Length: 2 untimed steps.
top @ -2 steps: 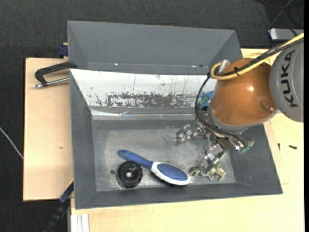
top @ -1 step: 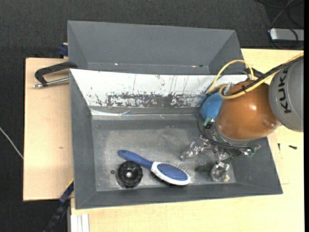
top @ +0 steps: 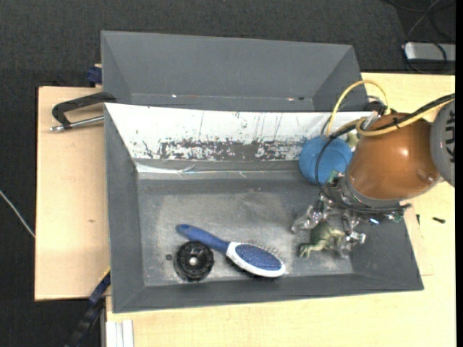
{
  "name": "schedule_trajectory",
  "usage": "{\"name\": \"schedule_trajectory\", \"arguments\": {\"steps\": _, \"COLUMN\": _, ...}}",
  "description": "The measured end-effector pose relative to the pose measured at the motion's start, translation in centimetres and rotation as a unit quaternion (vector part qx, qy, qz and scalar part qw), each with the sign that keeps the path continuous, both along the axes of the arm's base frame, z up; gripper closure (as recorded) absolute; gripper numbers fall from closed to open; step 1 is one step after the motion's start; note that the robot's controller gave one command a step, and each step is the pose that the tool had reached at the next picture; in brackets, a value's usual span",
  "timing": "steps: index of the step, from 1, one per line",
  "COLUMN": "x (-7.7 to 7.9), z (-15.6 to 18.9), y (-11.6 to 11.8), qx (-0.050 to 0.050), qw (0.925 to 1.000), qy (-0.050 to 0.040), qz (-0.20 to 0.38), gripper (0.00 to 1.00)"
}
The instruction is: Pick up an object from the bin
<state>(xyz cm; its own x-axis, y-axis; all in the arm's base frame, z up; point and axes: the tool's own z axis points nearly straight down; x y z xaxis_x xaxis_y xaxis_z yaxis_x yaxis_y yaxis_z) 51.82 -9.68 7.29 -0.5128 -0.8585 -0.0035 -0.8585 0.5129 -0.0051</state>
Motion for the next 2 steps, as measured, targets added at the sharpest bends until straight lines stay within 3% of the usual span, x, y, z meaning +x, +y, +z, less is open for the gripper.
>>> {"name": "schedule_trajectory", "arguments": {"steps": 1, "x": 0.0, "z": 0.0, "y": 0.2, "qx": 0.001, "qw": 1.0000, "qy": 0.0010, "qz": 0.001, "gripper": 1.00}}
{"name": "schedule_trajectory", "arguments": {"steps": 2, "x": 2.4, "z": 14.1, "y": -1.6, "qx": -0.002, "qw": 0.9755, "qy": -0.0022, "qz": 0.220, "gripper": 1.00}}
